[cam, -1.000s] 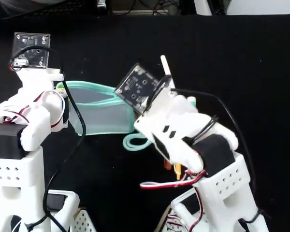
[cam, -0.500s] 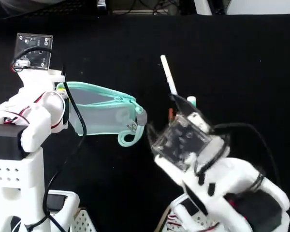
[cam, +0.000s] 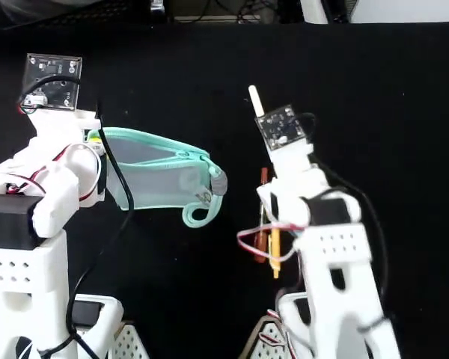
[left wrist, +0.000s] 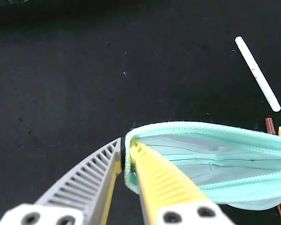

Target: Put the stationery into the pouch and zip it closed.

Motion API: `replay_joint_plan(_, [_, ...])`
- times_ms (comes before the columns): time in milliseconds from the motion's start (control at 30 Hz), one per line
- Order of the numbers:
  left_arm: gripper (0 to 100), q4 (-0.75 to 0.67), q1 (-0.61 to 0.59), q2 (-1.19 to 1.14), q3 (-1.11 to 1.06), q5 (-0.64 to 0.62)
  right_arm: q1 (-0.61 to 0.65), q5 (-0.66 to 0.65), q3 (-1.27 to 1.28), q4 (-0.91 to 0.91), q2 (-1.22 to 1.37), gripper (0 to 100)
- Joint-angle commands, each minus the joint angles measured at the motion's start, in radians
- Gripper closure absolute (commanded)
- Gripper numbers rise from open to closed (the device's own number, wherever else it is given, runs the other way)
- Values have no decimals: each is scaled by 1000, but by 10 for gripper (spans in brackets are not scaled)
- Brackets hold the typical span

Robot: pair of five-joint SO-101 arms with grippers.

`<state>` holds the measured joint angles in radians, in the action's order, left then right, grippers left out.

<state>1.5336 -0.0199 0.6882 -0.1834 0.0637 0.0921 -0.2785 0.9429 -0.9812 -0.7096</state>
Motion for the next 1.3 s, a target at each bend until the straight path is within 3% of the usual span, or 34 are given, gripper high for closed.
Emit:
replay_joint_plan(0, [970, 26, 12, -14, -74, 8, -12, 14, -25, 91, 209, 865])
replay_joint_plan(200, [970, 17, 12, -14, -110, 3, 34, 87, -209, 121, 539, 866])
replay_joint_plan(533, [970, 17, 12, -12, -111, 2, 31, 95, -562, 74, 858, 868])
replay_joint_plan(833, [970, 17, 12, -12, -111, 2, 38, 114, -866, -124, 1155, 871])
replay_joint_plan(900, [970, 17, 12, -12, -111, 2, 38, 114, -920, -172, 1198, 923])
replay_joint_plan(967, [970, 17, 12, -12, -111, 2, 37, 115, -955, -201, 1213, 992])
replay_joint_plan(1267, [970, 17, 12, -12, -111, 0, 40, 146, -917, -321, 961, 986])
